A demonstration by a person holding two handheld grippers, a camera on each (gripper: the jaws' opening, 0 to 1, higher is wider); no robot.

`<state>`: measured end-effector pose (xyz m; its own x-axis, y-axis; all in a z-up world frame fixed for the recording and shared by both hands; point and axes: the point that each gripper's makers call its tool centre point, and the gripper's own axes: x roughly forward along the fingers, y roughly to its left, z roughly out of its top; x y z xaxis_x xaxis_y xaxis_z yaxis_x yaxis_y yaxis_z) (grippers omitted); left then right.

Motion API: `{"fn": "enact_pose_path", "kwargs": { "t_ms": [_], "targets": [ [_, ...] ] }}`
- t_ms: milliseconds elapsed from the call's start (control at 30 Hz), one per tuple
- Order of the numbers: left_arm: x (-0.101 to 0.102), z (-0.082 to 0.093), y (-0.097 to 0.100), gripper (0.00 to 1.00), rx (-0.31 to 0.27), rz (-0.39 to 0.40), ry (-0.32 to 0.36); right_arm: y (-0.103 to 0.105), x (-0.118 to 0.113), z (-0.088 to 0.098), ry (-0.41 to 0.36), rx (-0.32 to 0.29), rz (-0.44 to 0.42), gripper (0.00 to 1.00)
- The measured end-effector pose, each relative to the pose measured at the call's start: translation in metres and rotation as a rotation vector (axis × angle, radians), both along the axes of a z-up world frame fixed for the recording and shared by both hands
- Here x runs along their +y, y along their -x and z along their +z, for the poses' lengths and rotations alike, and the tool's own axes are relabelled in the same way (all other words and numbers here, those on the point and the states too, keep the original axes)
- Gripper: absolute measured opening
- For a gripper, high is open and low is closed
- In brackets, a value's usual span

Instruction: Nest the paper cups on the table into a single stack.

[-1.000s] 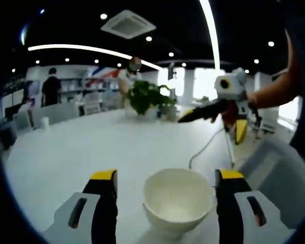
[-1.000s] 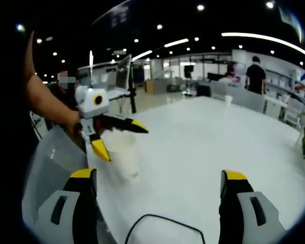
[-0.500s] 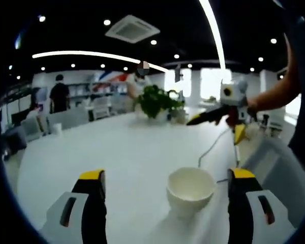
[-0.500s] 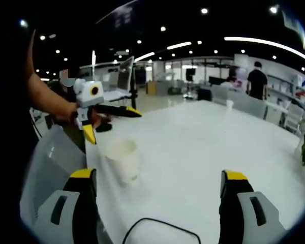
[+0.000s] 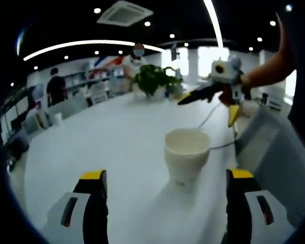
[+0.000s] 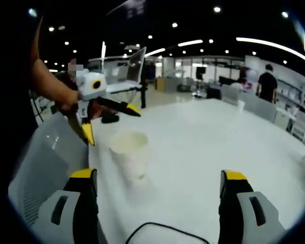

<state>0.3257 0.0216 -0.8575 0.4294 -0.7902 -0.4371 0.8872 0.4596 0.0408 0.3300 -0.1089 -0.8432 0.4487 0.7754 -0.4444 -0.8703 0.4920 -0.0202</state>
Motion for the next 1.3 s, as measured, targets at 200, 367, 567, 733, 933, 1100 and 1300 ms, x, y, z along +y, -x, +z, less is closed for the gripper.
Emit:
{"fn": "enact_pose_path", "kwargs": {
  "t_ms": [200, 367, 567, 733, 933, 1100, 1300],
  "targets": [
    [-0.003, -0.015, 0.002, 0.93, 0.025, -0.029, -0.046, 0.01, 0.016, -0.021, 0.04, 0.022, 0.057, 0.94],
    [-0.006, -0.021, 0.002, 0.89, 0.027, -0.054, -0.072, 0.008, 0.026, -0.03, 0.049, 0.031, 0.072, 0.89],
    [-0.009, -0.031, 0.002, 0.72, 0.031, -0.084, -0.128, 0.006, 0.035, -0.044, 0.092, 0.035, 0.106, 0.83],
    [-0.016, -0.04, 0.004, 0.67, 0.05, -0.112, -0.145, 0.006, 0.043, -0.05, 0.106, 0.05, 0.133, 0.74],
    [-0.022, -0.045, 0.004, 0.59, 0.055, -0.142, -0.165, 0.012, 0.056, -0.056, 0.116, 0.07, 0.179, 0.62],
    [-0.025, -0.046, 0.002, 0.53, 0.054, -0.155, -0.178, 0.016, 0.063, -0.065, 0.146, 0.076, 0.217, 0.57],
    [-0.032, -0.049, 0.002, 0.5, 0.067, -0.179, -0.189, 0.015, 0.067, -0.071, 0.165, 0.085, 0.235, 0.54]
  ]
}}
